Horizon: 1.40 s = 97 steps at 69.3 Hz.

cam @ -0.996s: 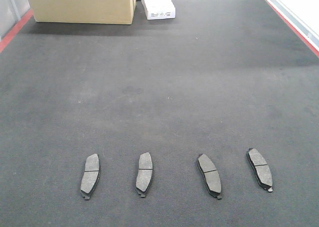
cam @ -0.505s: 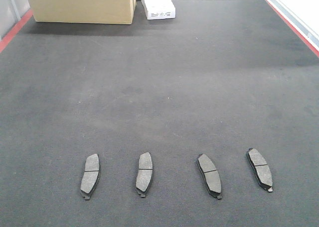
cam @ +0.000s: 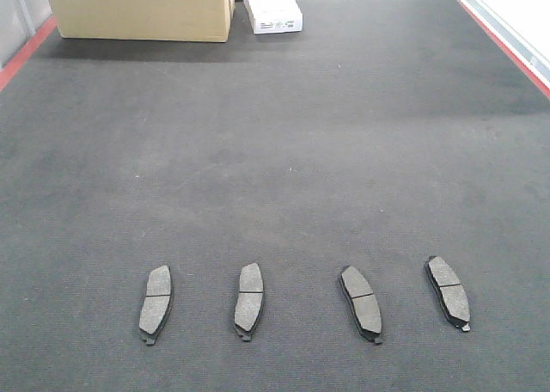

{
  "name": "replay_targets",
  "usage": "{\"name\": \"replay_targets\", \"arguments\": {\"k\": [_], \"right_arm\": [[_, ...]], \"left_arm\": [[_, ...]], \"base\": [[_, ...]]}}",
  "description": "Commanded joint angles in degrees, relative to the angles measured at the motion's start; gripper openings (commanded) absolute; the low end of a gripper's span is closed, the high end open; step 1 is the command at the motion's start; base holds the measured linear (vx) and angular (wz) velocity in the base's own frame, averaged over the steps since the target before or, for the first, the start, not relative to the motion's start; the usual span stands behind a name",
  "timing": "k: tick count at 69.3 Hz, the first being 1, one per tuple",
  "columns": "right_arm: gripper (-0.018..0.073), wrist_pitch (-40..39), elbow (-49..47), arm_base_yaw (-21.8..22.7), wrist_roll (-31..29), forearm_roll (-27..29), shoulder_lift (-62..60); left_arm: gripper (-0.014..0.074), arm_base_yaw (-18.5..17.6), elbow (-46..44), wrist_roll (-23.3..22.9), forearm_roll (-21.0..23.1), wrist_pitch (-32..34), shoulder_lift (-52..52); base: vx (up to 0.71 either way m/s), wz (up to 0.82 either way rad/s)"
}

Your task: Move and align brake pads A on conveyor

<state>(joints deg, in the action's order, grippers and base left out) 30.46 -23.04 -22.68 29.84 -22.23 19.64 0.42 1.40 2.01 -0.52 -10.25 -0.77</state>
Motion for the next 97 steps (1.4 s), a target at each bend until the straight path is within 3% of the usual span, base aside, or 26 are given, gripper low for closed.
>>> {"name": "replay_targets", "arguments": {"k": [1,10,19,31,43,56,63,97], "right_arm": [[-0.0003,-4.1,-1.5,0.4,-0.7,-1.3,0.4],[-0.0003,-4.2,-1.5,0.4,-0.7,-1.3,0.4],[-0.0003,-6.7,-1.5,1.4,-4.5,-2.2,-0.5],[-0.0003,-14.8,0.6,10.2,-12.8,5.6,-3.4],[-0.0003,-27.3,11.7,17.1,-17.6,13.6,-10.0],[-0.0003,-28.6,19.8,23.1,-24.2,23.2,-18.6],[-0.0003,-28.8,23.0,25.7,-26.3,25.8,-21.2],[-0.0003,-27.2,25.9,25.4,-26.1,25.8,-21.1]], "left_arm": [[-0.0006,0.1,-0.6,-0.1,0.5,4.6,-0.7],[-0.0006,0.1,-0.6,-0.1,0.5,4.6,-0.7],[-0.0006,0.1,-0.6,-0.1,0.5,4.6,-0.7],[-0.0006,0.1,-0.6,-0.1,0.5,4.6,-0.7],[-0.0006,0.1,-0.6,-0.1,0.5,4.6,-0.7],[-0.0006,0.1,-0.6,-0.1,0.5,4.6,-0.7],[-0.0006,0.1,-0.6,-0.1,0.5,4.6,-0.7],[-0.0006,0.1,-0.6,-0.1,0.5,4.6,-0.7]], "base": [[0.00,0.00],[0.00,0.00],[0.00,0.00],[0.00,0.00],[0.00,0.00],[0.00,0.00],[0.00,0.00],[0.00,0.00]]}}
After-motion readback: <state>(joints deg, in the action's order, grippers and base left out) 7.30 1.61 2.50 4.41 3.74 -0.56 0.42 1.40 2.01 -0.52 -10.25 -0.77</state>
